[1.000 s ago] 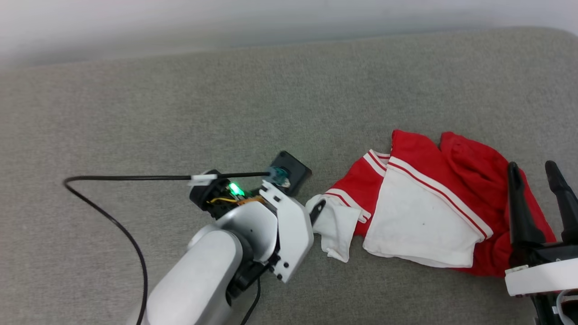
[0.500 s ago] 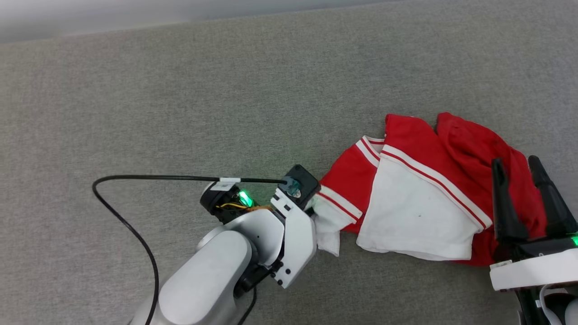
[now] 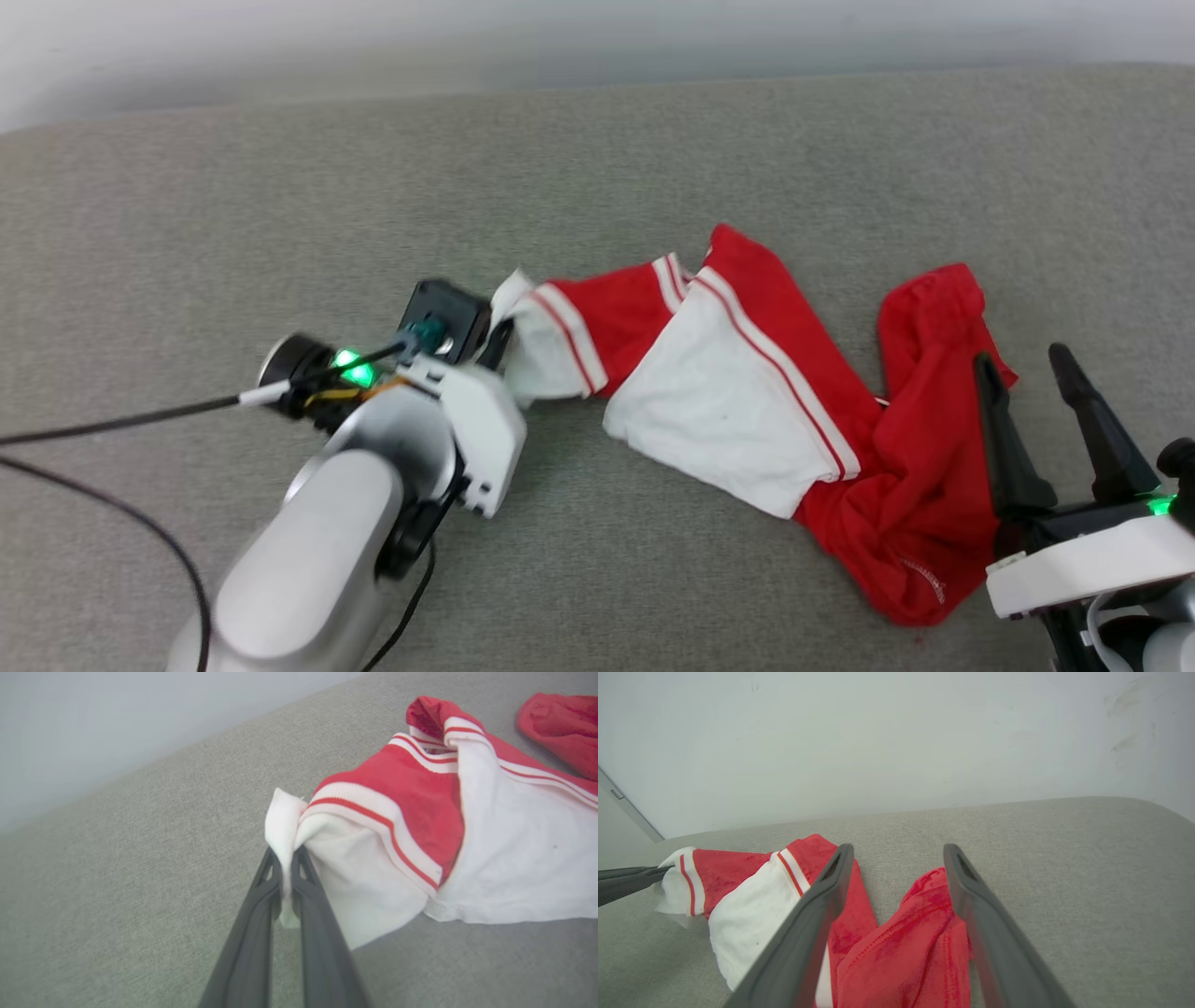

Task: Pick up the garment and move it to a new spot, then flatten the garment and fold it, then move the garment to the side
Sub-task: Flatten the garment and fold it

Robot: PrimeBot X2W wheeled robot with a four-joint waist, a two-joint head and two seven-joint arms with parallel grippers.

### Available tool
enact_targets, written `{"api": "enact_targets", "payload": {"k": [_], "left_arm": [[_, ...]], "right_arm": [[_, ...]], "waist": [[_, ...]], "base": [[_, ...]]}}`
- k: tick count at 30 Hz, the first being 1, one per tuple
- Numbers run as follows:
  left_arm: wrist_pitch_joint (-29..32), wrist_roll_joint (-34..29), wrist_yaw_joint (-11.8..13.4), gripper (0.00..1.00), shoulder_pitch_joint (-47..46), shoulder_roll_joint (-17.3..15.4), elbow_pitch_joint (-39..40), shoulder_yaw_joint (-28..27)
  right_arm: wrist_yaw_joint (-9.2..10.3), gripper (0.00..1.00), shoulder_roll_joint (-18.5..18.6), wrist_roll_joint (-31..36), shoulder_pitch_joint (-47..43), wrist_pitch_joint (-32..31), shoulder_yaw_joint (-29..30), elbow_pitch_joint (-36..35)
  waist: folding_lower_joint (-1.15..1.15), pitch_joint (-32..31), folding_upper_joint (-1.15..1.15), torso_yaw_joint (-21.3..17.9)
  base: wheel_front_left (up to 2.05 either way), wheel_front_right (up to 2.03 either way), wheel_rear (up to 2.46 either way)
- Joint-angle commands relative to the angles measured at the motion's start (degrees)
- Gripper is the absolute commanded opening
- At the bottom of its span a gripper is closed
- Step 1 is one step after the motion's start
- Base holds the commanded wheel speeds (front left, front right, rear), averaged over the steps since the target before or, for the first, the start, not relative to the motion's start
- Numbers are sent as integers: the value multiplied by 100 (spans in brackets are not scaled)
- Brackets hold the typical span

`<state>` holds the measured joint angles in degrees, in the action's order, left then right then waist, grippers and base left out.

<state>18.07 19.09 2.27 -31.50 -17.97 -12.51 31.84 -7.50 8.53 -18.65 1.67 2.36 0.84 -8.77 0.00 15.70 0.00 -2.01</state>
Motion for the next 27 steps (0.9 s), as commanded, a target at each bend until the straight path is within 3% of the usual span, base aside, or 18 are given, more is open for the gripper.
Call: {"api": "enact_targets", "payload": {"k": [1,2,3,4,7,12,13,14,17,22,27], "left_arm": [[-72,91,20,0,277,-122,-63,-57],[-117,115,25,0,350,-171,-91,-78],[-194,132,26,42,428,-203,-126,-92],[-285,172,35,100,520,-211,-172,-117],[-660,163,50,100,762,-254,-339,-140],[-1991,220,297,100,992,-142,-343,-506],[-1991,220,297,100,992,-142,-343,-506],[-2520,134,375,100,1093,-154,-363,-578],[-2979,84,441,100,1175,-165,-347,-670],[-3317,-42,583,100,1573,-75,25,-871],[-3324,-323,545,100,1954,46,629,-1001]], "right_arm": [[2,100,42,48,-61,-77,-76,22],[2,100,41,47,-64,-87,-99,27],[2,100,38,39,-73,-125,-132,30],[2,100,50,39,-82,-139,-166,36],[2,100,88,39,-87,-205,-254,48],[2,100,152,35,-135,-272,-245,8],[2,100,152,35,-135,-272,-245,8],[2,100,195,36,-157,-300,-257,-20],[2,100,249,30,-189,-349,-324,-40],[2,100,530,-3,-203,-621,-732,-145],[2,100,1087,-265,-52,-1533,-1556,-304]], "waist": [[0,-117,0,165],[0,-132,0,206],[0,-145,0,246],[0,-157,0,284],[0,-191,0,384],[0,-311,0,592],[0,-311,0,592],[0,-376,0,682],[0,-455,0,759],[0,-608,0,942],[0,-631,0,1152]], "base": [[0,0,0],[0,0,0],[0,0,0],[0,0,0],[0,0,0],[0,0,0],[0,0,0],[0,0,0],[0,0,0],[0,0,0],[0,0,0]]}}
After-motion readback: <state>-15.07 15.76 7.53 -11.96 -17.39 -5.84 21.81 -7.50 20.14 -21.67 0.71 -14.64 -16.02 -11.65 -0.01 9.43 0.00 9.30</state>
